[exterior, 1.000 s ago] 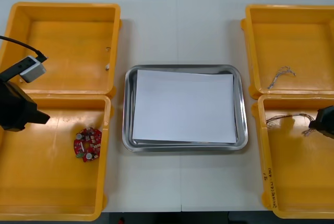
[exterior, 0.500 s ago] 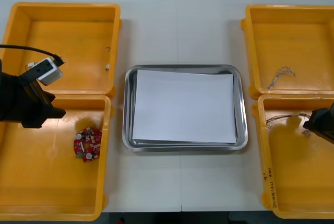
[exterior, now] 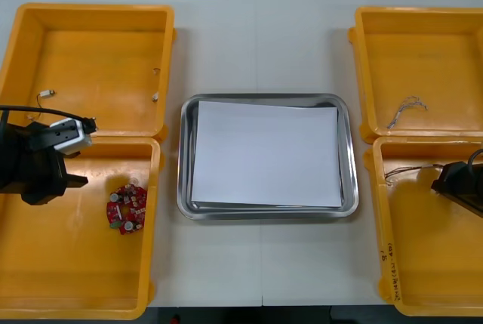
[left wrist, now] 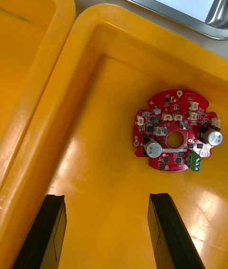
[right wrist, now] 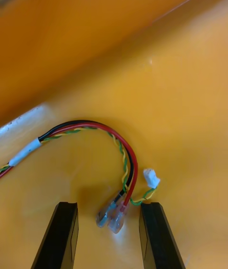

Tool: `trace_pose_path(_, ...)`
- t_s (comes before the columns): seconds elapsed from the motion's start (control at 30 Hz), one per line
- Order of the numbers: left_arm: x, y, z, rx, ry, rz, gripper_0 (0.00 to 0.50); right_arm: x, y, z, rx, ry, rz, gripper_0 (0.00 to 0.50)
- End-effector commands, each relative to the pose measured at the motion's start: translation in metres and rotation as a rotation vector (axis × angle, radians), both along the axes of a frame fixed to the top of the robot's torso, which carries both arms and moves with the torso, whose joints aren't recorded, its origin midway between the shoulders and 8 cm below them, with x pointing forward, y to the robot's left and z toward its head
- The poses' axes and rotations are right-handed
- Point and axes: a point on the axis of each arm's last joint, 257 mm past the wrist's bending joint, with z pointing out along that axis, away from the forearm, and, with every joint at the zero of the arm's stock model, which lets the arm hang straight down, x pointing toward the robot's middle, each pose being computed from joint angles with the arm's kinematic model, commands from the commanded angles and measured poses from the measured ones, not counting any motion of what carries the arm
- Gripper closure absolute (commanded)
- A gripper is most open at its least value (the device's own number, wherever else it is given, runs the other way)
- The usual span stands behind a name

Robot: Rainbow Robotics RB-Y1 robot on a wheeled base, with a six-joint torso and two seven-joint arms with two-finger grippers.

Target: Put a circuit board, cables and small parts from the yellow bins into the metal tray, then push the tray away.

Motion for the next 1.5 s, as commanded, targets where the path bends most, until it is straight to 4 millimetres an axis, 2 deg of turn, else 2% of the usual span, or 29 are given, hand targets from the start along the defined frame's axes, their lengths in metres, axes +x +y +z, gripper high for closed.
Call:
trace_pose_path(0.03,-0.015,-0.005,-0.02,0.039,0.014,-0.07,0.0,-0.007,0.007,-0.012,0.034,0.022,-0.045,0.129)
trace_pose_path(0.23,-0.024,-0.019,-0.038,0.021,0.033,-0.099,0.0,-0.007,0.01,-0.015,0.04,0.026,-0.043,0.131)
trace_pose_path(0.4,-0.03,-0.023,-0.05,0.015,0.035,-0.109,0.0,-0.007,0.012,-0.016,0.045,0.026,-0.044,0.13)
trace_pose_path(0.47,-0.033,-0.022,-0.056,0.014,0.038,-0.106,0.0,-0.007,0.012,-0.016,0.045,0.026,-0.044,0.265)
trace_pose_path(0.53,-0.035,-0.021,-0.059,0.016,0.04,-0.105,0.0,-0.007,0.012,-0.016,0.044,0.026,-0.045,0.305)
trace_pose_path(0.57,-0.037,-0.02,-0.062,0.018,0.045,-0.106,0.0,-0.007,0.012,-0.016,0.044,0.026,-0.045,0.305)
trace_pose_path(0.6,-0.039,-0.02,-0.065,0.019,0.047,-0.106,0.0,-0.007,0.012,-0.016,0.044,0.026,-0.045,0.45)
trace_pose_path(0.63,-0.039,-0.021,-0.066,0.019,0.047,-0.107,0.0,-0.007,0.012,-0.016,0.044,0.026,-0.045,0.483)
trace_pose_path(0.7,-0.043,-0.022,-0.071,0.015,0.051,-0.107,0.0,-0.007,0.012,-0.016,0.042,0.026,-0.045,0.5)
trace_pose_path(0.87,-0.047,-0.028,-0.079,0.006,0.051,-0.116,0.0,-0.007,0.011,-0.016,0.041,0.024,-0.046,0.5)
trace_pose_path(1.07,-0.045,-0.029,-0.092,0.03,0.015,-0.12,0.0,0.0,0.004,-0.005,0.037,-0.007,-0.051,0.5)
trace_pose_path(1.3,-0.047,-0.03,-0.099,0.035,0.008,-0.118,0.0,0.014,-0.012,0.021,0.027,-0.064,-0.063,0.5)
trace_pose_path(1.5,-0.055,-0.026,-0.107,0.039,0.026,-0.11,0.0,0.02,-0.017,0.039,0.037,-0.09,-0.067,0.5)
